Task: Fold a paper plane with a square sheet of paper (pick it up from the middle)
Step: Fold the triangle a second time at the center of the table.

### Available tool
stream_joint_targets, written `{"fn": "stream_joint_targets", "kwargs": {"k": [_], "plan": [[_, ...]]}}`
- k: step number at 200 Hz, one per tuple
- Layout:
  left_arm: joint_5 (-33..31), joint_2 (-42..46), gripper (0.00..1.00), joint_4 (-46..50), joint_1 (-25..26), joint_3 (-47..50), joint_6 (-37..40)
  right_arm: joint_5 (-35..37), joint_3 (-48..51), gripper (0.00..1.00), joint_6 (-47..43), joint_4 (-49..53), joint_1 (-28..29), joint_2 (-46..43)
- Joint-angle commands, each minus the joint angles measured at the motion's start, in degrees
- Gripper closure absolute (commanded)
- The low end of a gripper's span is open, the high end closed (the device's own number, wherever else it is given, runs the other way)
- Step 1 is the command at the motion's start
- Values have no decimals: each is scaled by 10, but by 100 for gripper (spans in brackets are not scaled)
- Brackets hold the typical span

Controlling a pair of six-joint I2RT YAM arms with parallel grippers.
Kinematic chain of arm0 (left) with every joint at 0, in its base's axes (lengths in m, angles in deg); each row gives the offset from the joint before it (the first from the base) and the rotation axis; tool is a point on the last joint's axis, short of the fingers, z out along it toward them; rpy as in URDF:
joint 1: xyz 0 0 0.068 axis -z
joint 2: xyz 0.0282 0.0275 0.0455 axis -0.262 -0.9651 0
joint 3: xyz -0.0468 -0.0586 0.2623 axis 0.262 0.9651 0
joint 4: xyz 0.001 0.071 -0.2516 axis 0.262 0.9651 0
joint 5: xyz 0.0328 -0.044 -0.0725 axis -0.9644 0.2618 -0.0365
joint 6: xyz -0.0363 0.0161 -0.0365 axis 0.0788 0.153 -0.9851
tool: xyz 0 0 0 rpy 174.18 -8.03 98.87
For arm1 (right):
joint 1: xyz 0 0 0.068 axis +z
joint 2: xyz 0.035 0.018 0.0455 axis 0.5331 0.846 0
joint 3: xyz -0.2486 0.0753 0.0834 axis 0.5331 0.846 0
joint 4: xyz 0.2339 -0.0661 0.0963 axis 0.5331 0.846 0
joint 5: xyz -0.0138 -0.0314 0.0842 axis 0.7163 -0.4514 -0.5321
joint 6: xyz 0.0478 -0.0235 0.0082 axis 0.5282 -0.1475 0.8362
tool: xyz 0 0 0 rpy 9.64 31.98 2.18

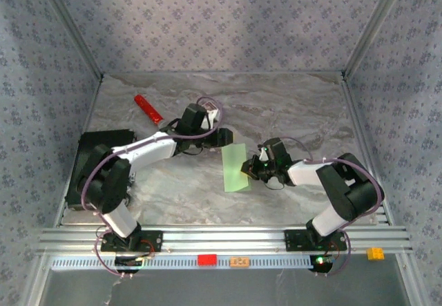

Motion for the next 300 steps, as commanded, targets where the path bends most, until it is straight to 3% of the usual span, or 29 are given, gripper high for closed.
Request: {"fn": "stream_joint_targets", "kwargs": {"k": [1,32,60,86,152,184,259,300], "plan": [[-34,30,49,12,2,34,12,60,25,90,52,-21,6,-24],[-41,56,49,1,2,68,8,74,38,89,58,-19,5,-48],[-53,69,49,-6,9,82,10,3,19,79,22,-38,3,-50],[-79,80,50,-12,19,89,15,-27,-14,77,-30,19,1,-50],[-95,100,55,-46,63,108,68,-68,-33,78,-58,43,-26,-27],[-56,101,54,-13,86,98,78,-74,-34,80,-59,45,-31,-16],[-352,112,44,16,297,134,190,-82,-34,80,-46,40,-37,-15],[-455,73,38,35,374,110,244,-83,-33,80,-40,34,-37,-13]]}}
